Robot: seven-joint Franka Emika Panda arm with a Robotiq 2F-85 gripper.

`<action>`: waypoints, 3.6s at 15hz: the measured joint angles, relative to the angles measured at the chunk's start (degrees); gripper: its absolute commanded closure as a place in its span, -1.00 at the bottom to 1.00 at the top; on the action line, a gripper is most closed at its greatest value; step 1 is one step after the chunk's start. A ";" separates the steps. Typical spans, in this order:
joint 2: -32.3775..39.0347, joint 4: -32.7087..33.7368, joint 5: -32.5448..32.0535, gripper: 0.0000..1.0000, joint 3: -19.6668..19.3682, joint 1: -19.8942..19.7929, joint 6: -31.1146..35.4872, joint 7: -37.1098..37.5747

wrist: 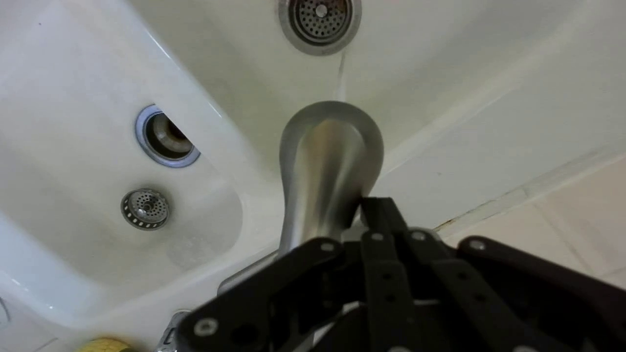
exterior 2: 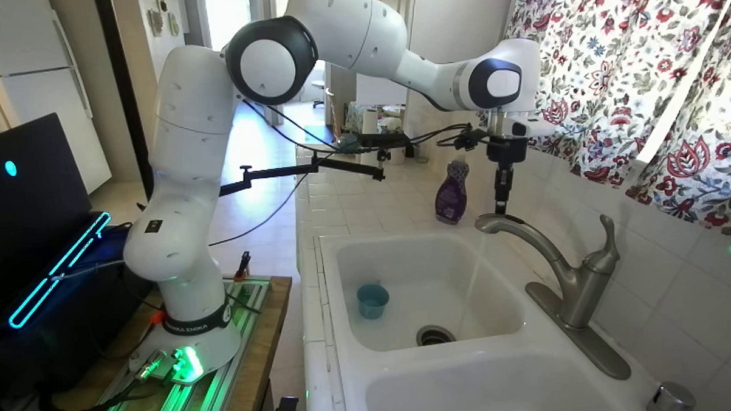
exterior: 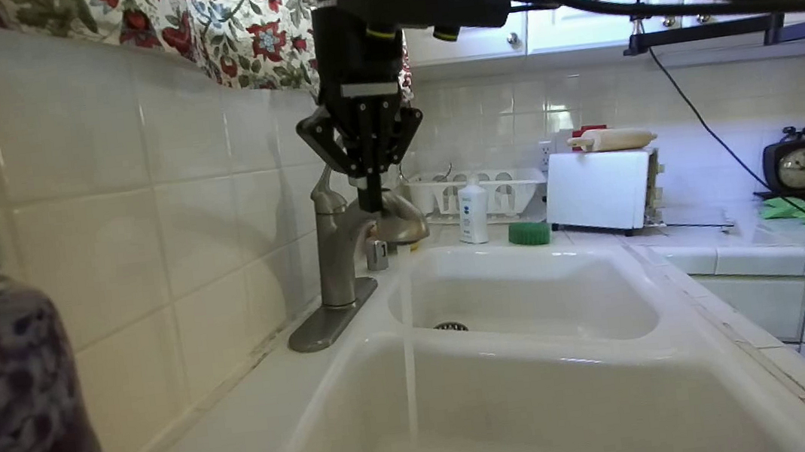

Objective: Move the faucet head to the right

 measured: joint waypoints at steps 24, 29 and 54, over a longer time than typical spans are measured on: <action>-11.09 -16.17 1.79 1.00 -5.86 -10.34 2.70 0.00; -11.14 -17.26 1.79 1.00 -7.28 -12.37 7.18 0.00; -27.43 -21.62 9.18 -0.76 -6.13 -13.45 -8.44 -5.71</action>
